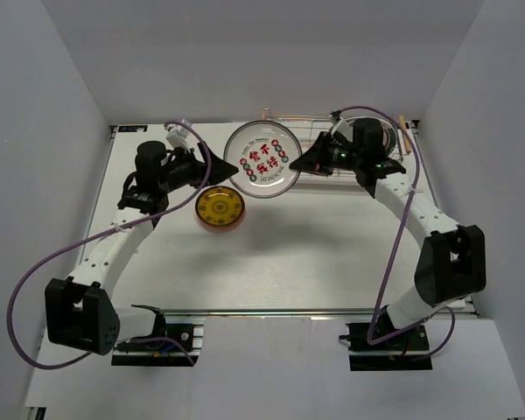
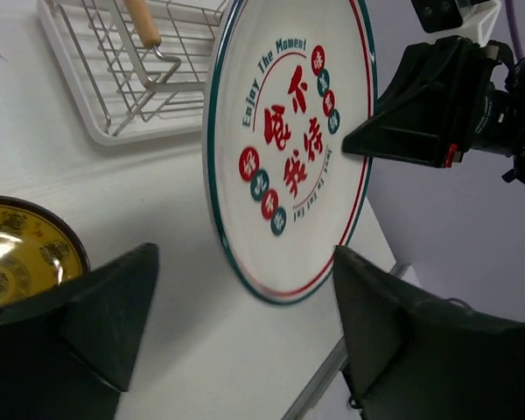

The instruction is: Unload the plates from the dish rack

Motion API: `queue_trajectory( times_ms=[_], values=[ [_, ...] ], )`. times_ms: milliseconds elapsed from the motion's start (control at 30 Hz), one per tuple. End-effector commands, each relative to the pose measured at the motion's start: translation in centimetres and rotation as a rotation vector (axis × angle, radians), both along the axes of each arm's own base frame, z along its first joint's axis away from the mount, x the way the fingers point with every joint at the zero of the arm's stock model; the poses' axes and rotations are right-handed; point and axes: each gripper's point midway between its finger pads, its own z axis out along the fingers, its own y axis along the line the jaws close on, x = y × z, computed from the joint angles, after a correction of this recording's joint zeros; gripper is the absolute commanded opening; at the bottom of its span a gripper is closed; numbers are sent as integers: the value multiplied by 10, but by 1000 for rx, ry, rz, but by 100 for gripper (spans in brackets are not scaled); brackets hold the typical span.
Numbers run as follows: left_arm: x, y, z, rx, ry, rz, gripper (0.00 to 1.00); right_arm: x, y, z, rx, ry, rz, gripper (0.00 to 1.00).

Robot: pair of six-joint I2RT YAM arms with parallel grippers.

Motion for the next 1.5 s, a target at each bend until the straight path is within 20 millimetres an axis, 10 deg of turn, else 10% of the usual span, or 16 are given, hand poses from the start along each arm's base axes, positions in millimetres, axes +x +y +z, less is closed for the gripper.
queue_trajectory(
  times_ms=[0, 167, 233, 267, 300, 333, 367, 567, 867, 1467],
  values=[
    [-4, -11, -5, -24, 18, -62, 82, -14, 27, 31, 111, -32, 120, 0],
    [2, -7, -16, -32, 66, -29, 13, -14, 32, 20, 83, -15, 127, 0],
    [6, 1, -15, -14, 62, 41, 0, -10, 29, 16, 47, -20, 100, 6],
    [6, 5, -16, -7, 69, 65, 0, -8, 27, 15, 37, -30, 89, 11],
    [5, 8, -9, -12, 52, 87, 0, -4, 25, 16, 25, -53, 77, 32],
    [10, 19, -13, 2, 66, 155, 0, -5, 23, 11, 7, -29, 69, 79],
    [11, 24, -11, 6, 74, 195, 0, -4, 21, 11, -7, -35, 59, 89],
    [30, 114, -23, 74, 172, 700, 0, 22, -19, -11, -217, -45, -178, 89],
    [25, 235, -98, 23, 397, 1106, 0, 27, -80, -13, -431, -112, -401, 89],
    [0, 285, -177, -41, 570, 1240, 10, 47, -154, -15, -748, -256, -561, 89]
  ],
)
